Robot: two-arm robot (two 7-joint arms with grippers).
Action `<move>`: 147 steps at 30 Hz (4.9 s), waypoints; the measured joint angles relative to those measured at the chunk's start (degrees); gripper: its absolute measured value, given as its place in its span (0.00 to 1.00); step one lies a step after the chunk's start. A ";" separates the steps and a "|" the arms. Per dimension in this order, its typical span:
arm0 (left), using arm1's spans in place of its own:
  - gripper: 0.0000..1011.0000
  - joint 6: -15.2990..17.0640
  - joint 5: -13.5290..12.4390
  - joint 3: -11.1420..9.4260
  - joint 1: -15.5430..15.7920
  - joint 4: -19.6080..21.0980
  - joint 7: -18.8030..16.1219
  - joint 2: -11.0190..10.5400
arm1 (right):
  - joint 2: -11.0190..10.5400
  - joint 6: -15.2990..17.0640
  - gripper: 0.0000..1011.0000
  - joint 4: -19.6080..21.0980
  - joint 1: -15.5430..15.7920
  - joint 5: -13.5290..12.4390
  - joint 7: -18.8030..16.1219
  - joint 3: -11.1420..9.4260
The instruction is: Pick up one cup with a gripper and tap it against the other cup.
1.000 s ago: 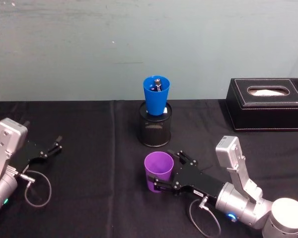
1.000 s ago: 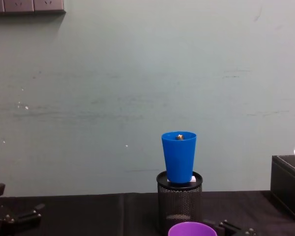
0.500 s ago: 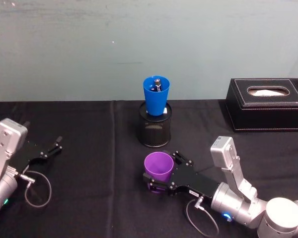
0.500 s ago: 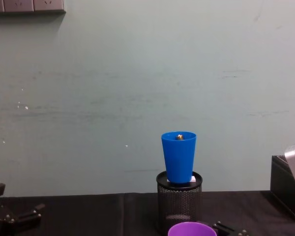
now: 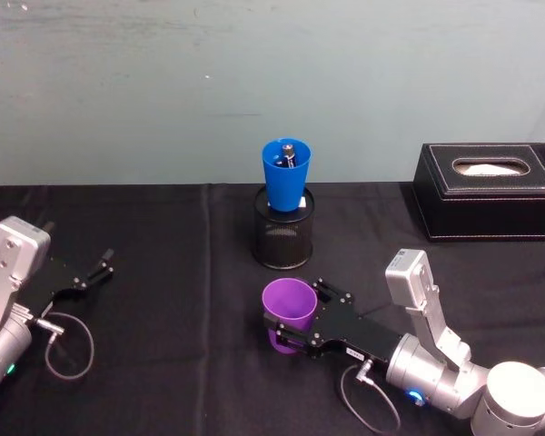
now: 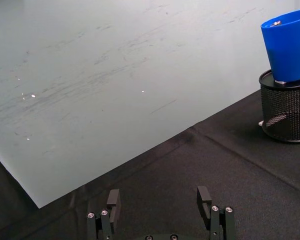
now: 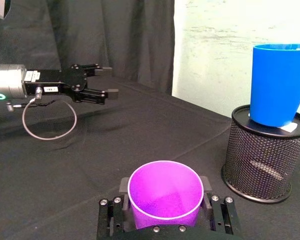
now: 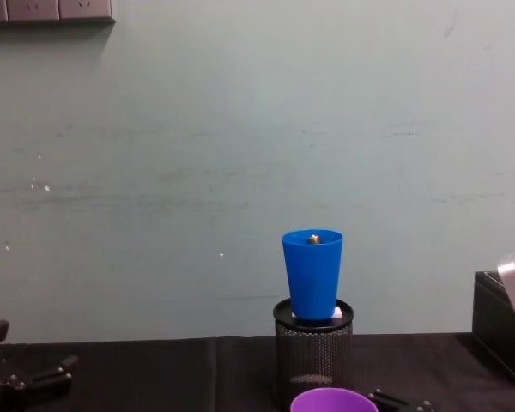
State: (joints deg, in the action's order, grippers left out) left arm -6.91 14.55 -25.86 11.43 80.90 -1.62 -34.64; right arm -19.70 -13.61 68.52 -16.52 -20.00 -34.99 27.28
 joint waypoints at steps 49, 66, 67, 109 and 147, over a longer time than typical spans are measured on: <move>0.99 0.00 0.00 0.00 0.00 0.00 0.00 0.00 | -6.83 15.31 0.73 17.95 -2.96 -6.23 2.65 -1.17; 0.99 0.00 0.00 0.00 0.00 0.00 0.00 0.00 | -6.74 15.17 0.73 17.81 -2.83 -6.22 2.61 -1.28; 0.99 0.00 0.00 0.00 0.00 0.00 0.00 0.00 | -6.73 15.16 0.73 17.80 -2.82 -6.21 2.61 -1.29; 0.99 0.00 0.00 0.00 0.00 0.00 0.00 0.00 | -6.72 15.11 0.73 17.78 -2.77 -6.15 2.59 -1.29; 0.99 0.00 0.00 0.00 0.00 0.00 0.00 0.00 | -6.72 15.11 0.73 17.78 -2.77 -6.15 2.59 -1.29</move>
State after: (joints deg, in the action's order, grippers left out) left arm -6.91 14.55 -25.86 11.43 80.90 -1.62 -34.65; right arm -26.42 1.50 86.29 -19.29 -26.15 -32.40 25.99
